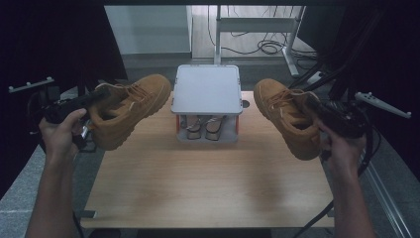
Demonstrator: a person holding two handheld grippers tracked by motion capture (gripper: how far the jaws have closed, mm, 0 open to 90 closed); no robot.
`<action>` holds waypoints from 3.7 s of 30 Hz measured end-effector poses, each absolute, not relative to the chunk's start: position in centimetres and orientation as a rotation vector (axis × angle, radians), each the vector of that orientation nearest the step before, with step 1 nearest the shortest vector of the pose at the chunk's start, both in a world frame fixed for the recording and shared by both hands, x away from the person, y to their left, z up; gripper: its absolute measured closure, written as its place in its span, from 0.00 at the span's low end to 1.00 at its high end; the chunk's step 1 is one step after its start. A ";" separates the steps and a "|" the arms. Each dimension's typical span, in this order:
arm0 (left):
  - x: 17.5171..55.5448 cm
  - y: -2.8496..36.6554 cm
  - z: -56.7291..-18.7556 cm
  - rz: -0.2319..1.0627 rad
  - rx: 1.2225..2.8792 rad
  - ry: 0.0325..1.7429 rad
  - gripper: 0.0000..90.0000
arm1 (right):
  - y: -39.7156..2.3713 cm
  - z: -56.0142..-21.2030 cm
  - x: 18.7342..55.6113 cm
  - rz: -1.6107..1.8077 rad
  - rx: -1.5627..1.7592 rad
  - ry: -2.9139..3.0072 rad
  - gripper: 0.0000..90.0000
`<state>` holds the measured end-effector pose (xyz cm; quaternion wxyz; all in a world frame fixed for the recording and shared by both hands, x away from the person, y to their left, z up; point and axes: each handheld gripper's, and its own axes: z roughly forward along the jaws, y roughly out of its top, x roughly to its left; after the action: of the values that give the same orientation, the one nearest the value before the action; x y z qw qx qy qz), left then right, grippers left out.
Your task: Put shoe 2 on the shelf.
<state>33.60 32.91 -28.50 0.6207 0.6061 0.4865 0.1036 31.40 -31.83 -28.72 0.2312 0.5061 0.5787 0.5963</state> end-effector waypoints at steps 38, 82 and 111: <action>48.7 20.4 -28.0 0.136 1.278 1.289 0.85 | -17.6 -27.8 47.2 1.732 1.601 1.509 0.86; 45.8 26.0 -27.9 0.244 1.471 1.153 0.52 | -21.5 -27.8 44.9 1.651 1.276 1.685 0.61; 45.8 26.0 -36.1 0.222 1.669 1.243 0.99 | -22.1 -36.1 44.2 1.301 1.317 1.904 0.99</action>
<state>45.84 26.01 -36.10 0.5008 0.6903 0.5141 0.0917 44.18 -22.13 -36.14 0.2405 0.4814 0.6960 0.4754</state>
